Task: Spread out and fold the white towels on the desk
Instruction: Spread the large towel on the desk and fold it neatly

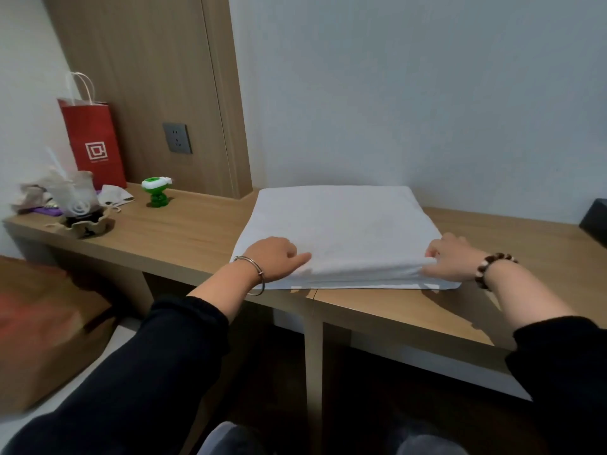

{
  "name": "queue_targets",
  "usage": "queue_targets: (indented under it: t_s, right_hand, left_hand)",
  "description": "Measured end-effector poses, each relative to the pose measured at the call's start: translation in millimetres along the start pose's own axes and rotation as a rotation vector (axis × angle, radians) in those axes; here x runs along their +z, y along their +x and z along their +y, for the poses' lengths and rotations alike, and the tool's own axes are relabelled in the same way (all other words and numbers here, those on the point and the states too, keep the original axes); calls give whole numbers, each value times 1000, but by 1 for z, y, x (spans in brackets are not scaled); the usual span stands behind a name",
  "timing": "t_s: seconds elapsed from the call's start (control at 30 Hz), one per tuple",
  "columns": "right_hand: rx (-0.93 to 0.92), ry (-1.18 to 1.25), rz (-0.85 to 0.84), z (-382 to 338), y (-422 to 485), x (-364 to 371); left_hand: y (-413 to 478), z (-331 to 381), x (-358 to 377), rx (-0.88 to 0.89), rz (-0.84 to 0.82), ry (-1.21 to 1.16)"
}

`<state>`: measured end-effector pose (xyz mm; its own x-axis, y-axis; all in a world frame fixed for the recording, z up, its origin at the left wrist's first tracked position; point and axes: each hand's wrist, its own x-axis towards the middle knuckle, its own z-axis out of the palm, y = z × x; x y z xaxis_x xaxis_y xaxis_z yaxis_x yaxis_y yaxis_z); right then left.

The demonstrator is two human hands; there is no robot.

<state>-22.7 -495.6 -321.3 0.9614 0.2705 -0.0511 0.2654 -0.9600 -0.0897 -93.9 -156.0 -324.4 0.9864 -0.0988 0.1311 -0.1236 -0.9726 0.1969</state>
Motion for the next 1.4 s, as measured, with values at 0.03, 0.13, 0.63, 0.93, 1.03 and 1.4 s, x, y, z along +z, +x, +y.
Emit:
queue_targets:
  t_s: [0.03, 0.13, 0.63, 0.93, 1.03, 1.4]
  right_hand:
    - [-13, 92, 5, 0, -1, -3]
    - [-28, 218, 32, -14, -9, -6]
    - [-122, 233, 299, -54, 37, 10]
    - [-238, -111, 285, -43, 51, 15]
    - [-219, -161, 314, -52, 23, 14]
    - [-314, 185, 503, -31, -22, 33]
  left_hand:
    - [3, 6, -1, -30, 72, 44]
    - [12, 24, 4, -123, 272, 196]
    - [38, 48, 49, -206, -92, 180]
    - [39, 39, 48, -53, -122, 202]
    - [39, 27, 35, 136, -171, 220]
    - [52, 74, 45, -168, -130, 56]
